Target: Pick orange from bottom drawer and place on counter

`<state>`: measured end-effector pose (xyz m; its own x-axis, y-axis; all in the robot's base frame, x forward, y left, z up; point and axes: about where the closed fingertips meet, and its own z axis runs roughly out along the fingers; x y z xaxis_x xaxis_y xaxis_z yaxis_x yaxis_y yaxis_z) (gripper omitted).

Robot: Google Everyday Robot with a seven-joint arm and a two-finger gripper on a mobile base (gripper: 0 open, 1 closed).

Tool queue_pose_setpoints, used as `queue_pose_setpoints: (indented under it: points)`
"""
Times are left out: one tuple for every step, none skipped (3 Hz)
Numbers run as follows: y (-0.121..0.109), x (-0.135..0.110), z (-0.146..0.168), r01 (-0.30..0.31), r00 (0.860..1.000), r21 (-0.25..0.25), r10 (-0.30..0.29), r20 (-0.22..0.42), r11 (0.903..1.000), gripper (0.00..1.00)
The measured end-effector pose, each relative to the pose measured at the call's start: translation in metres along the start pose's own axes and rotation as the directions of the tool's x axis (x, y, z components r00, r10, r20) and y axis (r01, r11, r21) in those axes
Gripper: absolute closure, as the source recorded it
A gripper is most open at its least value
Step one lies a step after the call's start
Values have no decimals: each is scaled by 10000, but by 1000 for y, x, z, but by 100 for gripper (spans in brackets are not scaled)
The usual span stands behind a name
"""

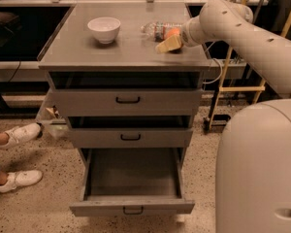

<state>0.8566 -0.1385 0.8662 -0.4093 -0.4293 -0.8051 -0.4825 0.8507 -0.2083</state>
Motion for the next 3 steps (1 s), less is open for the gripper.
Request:
queue_pose_setpoints:
  points:
    - [2, 8, -17, -351, 9993, -5, 351, -95, 9994, 0]
    - [-18, 12, -80, -1074, 9941, 811, 1061, 201, 9909, 0]
    - [-38, -10, -155, -1251, 9877, 2172, 1008, 1196, 9681, 0]
